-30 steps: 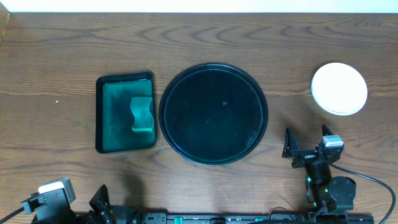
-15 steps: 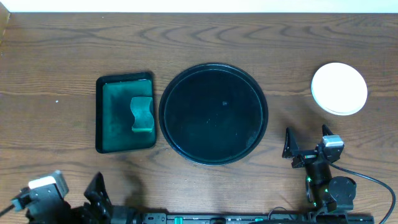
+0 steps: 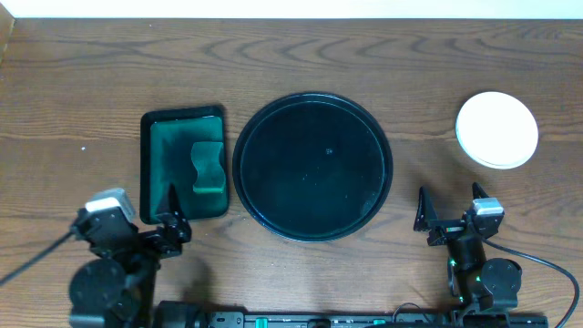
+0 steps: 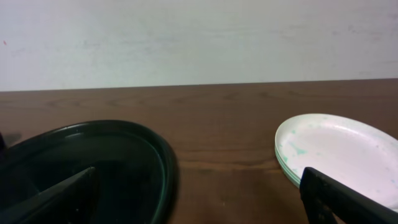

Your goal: Clean dirty plates on tray and stack at the side

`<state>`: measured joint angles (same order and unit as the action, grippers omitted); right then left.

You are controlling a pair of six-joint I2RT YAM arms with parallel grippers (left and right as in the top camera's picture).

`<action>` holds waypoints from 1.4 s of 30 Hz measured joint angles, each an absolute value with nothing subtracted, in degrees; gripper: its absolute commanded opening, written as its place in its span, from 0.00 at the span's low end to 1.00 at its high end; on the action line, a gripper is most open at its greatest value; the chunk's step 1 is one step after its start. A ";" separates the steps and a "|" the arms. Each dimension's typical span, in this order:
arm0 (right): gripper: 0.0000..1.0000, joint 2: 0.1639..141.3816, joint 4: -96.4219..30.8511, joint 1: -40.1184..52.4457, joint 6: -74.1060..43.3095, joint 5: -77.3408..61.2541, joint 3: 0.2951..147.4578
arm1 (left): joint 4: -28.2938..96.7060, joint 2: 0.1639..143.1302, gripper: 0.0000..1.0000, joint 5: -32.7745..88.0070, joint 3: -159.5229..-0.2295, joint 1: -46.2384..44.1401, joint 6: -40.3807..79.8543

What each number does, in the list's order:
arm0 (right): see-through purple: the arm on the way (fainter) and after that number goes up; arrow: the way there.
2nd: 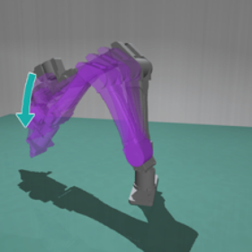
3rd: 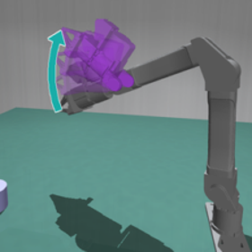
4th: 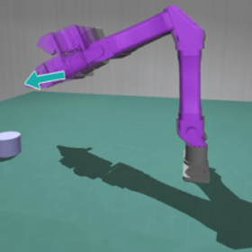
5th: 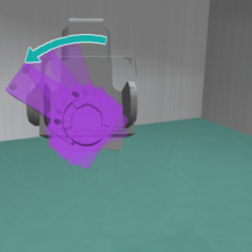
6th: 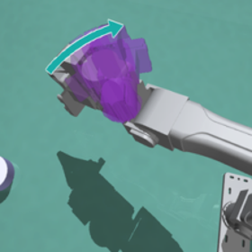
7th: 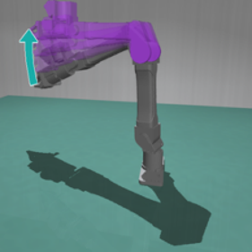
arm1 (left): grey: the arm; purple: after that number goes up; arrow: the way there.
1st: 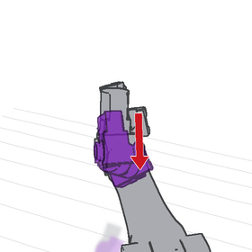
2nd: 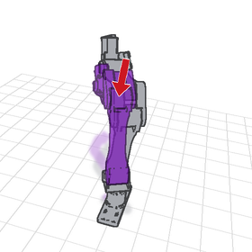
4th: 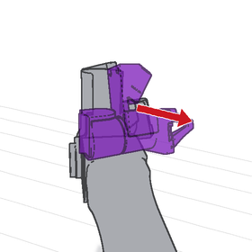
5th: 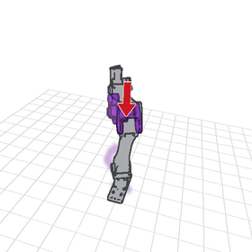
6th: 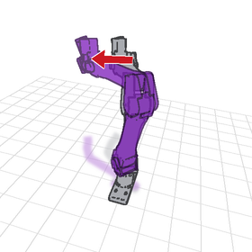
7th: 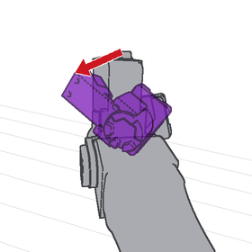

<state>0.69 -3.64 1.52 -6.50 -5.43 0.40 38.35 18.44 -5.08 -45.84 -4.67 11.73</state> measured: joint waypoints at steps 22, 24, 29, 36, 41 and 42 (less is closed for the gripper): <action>0.99 0.69 -3.66 1.52 -6.46 -5.34 0.40 | 5.56 0.69 0.82 -2.94 -8.05 -4.67 11.73; 0.99 0.69 -3.66 1.52 -6.48 -5.34 0.40 | 3.36 0.67 0.82 -2.90 -6.15 -4.67 11.75; 0.99 0.69 -3.66 1.52 -6.48 -5.34 0.40 | -1.32 0.62 0.82 -2.90 -3.07 -4.62 11.75; 0.99 0.69 -3.66 1.52 -6.46 -5.34 0.40 | -6.24 0.58 0.82 -2.94 -0.64 -3.20 11.73; 0.99 0.69 -3.64 1.52 -6.48 -5.34 0.40 | -1.15 0.58 0.82 -2.94 -0.54 -3.05 11.51; 0.99 0.67 -3.68 1.52 -6.48 -5.34 0.40 | -0.23 0.69 0.82 -2.76 -0.54 -3.05 11.49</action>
